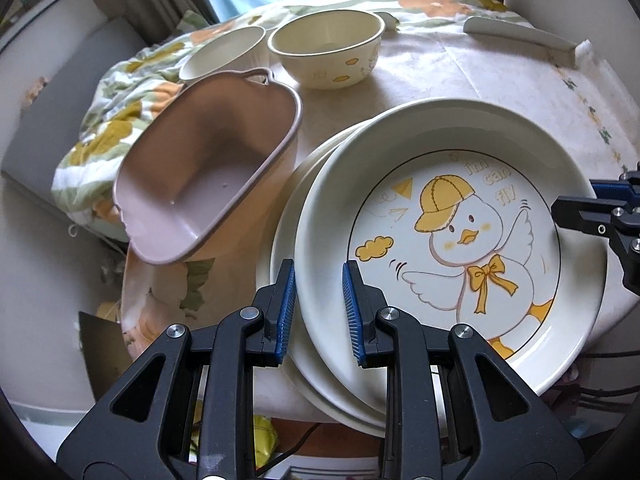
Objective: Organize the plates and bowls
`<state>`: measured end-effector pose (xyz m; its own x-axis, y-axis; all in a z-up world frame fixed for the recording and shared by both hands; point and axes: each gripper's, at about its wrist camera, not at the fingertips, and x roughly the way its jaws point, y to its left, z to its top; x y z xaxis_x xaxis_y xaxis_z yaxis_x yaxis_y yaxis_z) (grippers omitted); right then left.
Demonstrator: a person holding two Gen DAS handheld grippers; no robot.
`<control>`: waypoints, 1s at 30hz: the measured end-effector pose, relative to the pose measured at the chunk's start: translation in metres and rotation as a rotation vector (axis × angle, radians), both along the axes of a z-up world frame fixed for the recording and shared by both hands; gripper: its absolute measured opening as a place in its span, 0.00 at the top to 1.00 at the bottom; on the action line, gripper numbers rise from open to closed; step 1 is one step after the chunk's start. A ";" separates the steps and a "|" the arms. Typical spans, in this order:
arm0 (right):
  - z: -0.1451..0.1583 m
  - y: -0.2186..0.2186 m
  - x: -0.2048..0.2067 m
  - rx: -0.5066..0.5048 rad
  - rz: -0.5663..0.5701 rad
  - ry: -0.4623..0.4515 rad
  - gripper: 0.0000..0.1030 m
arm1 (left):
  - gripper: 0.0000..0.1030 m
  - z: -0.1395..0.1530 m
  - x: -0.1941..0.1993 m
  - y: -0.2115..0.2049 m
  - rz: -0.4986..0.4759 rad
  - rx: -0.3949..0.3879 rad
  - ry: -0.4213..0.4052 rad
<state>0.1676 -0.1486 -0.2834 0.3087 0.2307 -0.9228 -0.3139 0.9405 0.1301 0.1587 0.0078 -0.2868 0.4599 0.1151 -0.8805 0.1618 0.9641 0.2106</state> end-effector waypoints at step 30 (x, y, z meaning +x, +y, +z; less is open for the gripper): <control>-0.005 0.013 0.002 -0.067 -0.011 -0.031 0.84 | 0.79 0.003 -0.007 -0.003 0.023 0.090 -0.030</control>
<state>0.1700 -0.1356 -0.2887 0.3396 0.1651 -0.9260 -0.3065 0.9502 0.0571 0.1519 0.0053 -0.2843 0.4818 0.2046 -0.8521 0.1317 0.9444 0.3012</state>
